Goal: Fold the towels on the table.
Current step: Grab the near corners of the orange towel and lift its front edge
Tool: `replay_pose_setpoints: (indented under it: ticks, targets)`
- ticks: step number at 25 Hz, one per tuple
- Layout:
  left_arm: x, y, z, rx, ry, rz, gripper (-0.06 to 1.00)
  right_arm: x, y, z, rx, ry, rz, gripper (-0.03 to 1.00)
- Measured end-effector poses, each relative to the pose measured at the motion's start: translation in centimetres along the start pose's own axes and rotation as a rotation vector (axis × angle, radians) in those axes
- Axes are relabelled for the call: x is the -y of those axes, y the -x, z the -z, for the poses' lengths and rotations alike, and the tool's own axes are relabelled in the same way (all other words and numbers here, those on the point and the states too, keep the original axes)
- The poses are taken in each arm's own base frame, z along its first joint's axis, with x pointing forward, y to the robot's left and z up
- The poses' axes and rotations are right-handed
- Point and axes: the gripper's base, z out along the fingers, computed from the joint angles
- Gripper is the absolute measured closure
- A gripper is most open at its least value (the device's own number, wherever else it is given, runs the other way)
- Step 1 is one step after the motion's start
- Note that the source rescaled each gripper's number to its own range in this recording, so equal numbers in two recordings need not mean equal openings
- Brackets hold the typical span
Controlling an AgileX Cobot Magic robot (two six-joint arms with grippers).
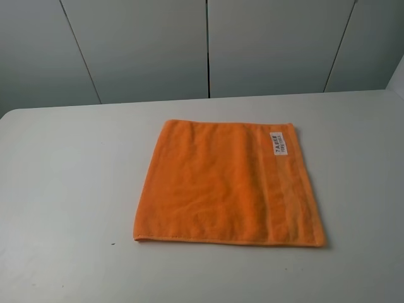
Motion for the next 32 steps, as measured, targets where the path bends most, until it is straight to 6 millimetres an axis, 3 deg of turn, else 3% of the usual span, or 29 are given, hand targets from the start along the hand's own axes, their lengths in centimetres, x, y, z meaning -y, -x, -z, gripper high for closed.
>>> replay_pose_setpoints:
  ticks: [32]
  targets:
    - [-0.24,0.01,0.00,0.001,0.027,-0.014,-0.04,0.00,0.00,0.00,0.000,0.000,-0.002,-0.03]
